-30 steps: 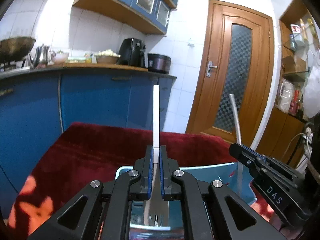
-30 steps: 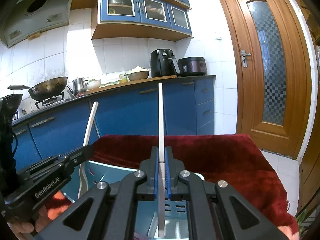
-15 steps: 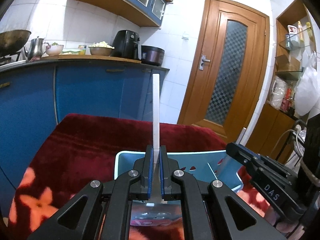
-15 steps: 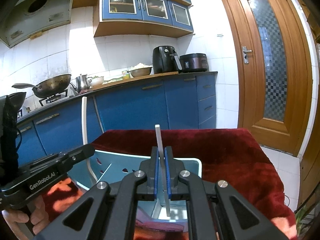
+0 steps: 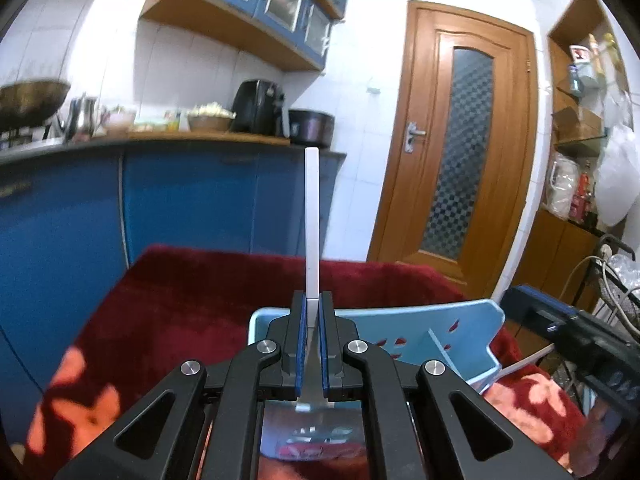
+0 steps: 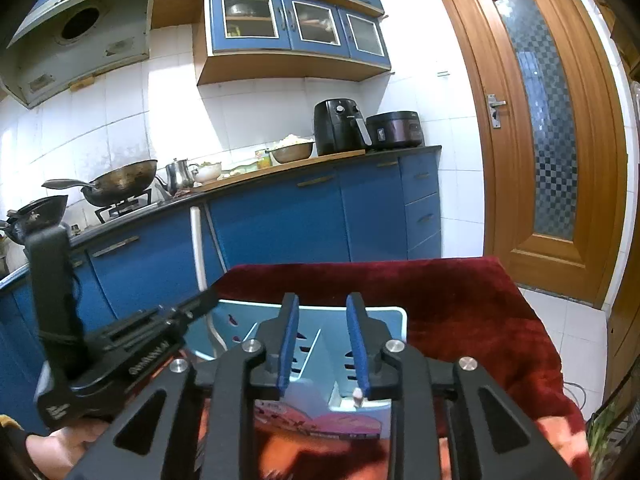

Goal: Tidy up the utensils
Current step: 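Open the right tool to drop the chopstick while the left tool releases the fork into the caddy, then move both tools back down toward the remaining utensils, then grasp the metal fork with the left tool while the right tool grasps a white chopstick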

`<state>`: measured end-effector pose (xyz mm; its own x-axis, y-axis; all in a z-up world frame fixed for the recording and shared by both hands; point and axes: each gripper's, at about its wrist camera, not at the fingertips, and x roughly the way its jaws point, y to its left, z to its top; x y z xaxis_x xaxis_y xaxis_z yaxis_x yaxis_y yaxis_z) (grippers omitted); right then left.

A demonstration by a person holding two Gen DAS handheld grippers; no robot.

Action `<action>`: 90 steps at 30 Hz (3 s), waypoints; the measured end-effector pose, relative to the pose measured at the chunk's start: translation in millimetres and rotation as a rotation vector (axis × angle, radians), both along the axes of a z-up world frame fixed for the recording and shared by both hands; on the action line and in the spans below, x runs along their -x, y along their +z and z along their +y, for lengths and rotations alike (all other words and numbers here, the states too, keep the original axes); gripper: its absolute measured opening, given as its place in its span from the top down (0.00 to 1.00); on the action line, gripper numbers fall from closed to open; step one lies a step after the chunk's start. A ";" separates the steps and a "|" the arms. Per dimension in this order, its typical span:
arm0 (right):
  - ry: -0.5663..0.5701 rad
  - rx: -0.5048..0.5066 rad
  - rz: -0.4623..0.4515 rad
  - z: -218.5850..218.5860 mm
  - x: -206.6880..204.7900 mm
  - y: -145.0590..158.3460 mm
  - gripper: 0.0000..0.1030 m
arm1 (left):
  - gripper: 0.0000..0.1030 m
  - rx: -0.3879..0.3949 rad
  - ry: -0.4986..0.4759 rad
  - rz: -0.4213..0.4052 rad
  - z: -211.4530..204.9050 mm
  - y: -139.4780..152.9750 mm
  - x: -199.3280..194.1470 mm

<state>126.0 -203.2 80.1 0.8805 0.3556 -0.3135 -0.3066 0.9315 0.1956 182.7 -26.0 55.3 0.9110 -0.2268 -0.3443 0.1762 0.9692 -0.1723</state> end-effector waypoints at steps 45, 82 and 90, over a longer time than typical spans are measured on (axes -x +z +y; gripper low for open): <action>0.032 0.120 0.254 8.5 102.0 -26.6 0.67 | 0.80 -0.214 -0.151 0.360 15.9 -13.7 114.9; 0.163 0.293 0.484 40.6 85.8 -72.5 0.73 | 0.80 -0.217 -0.223 0.603 9.9 -56.5 93.6; 0.198 0.285 0.591 44.8 61.7 -81.0 0.85 | 0.80 -0.191 -0.233 0.646 12.2 -58.4 83.7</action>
